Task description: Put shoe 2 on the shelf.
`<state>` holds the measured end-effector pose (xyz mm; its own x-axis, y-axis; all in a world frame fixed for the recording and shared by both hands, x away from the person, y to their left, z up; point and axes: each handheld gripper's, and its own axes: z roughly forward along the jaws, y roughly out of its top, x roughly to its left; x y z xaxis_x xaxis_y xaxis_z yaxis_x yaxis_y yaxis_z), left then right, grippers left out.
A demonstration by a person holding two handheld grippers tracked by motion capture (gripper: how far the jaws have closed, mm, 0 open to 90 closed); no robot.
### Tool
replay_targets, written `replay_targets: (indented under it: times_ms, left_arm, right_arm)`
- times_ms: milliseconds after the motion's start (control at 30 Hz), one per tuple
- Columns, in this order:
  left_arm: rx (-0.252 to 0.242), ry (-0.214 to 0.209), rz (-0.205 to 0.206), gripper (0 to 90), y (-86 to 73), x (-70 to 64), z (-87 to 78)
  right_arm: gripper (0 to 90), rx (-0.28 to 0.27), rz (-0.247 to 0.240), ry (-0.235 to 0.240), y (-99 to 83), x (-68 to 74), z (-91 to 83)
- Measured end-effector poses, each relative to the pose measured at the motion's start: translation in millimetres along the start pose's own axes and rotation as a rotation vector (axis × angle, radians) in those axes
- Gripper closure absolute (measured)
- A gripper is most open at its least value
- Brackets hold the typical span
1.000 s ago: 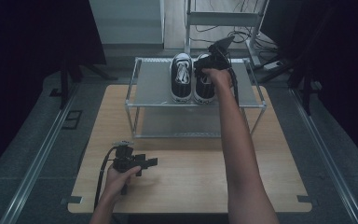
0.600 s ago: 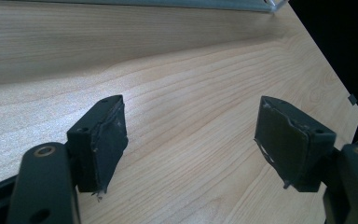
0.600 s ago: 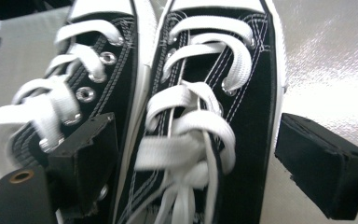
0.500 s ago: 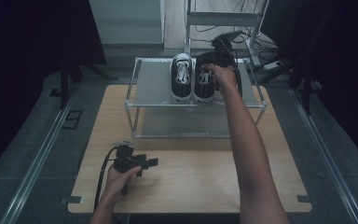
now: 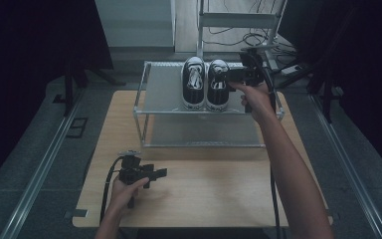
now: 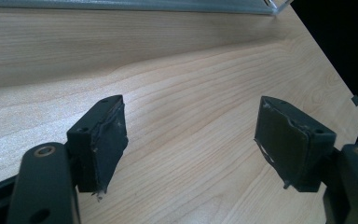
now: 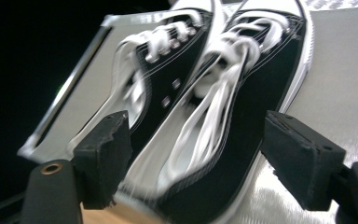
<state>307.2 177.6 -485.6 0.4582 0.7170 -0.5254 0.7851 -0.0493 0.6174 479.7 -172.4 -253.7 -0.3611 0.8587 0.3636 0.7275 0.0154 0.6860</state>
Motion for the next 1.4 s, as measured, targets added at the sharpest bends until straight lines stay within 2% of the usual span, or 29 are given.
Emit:
replay_targets:
  times_ms: [167,300,533,733,967,1100,1267,1400]
  left_arm:
    - [-0.005,-0.002,0.015,25.1,0.8,-0.8,-1.8]
    - [-0.001,-0.002,0.019,25.1,0.3,-1.5,-1.7]
    - [0.000,0.002,0.041,25.1,0.1,-3.3,-5.2]
    - [0.000,0.016,0.052,25.1,-0.6,-2.3,-7.6]
    - [-0.007,0.029,0.065,25.3,-1.1,-2.8,-10.4]
    - [-0.006,0.031,0.071,25.3,-1.3,-2.3,-10.6]
    - [-0.004,0.029,0.072,25.2,-1.1,-1.8,-11.2]
    - [-0.003,0.039,0.088,25.2,-1.1,-0.1,-11.8]
  right_arm:
    - [27.5,-0.039,-0.072,0.072,-24.1,-1.4,-25.0]
    - [28.1,-0.071,-0.098,0.114,-45.0,-5.7,-42.4]
    - [28.3,-0.089,-0.150,0.174,-86.9,-18.0,-63.4]
    - [28.4,-0.107,-0.189,0.216,-126.1,-31.3,-70.1]
    - [28.4,-0.113,-0.217,0.229,-162.4,-46.7,-66.5]
    - [28.7,-0.108,-0.209,0.231,-172.1,-52.0,-62.2]
    - [28.9,-0.112,-0.209,0.227,-172.2,-55.0,-60.4]
    - [28.0,-0.140,-0.221,0.238,-176.9,-54.9,-62.1]
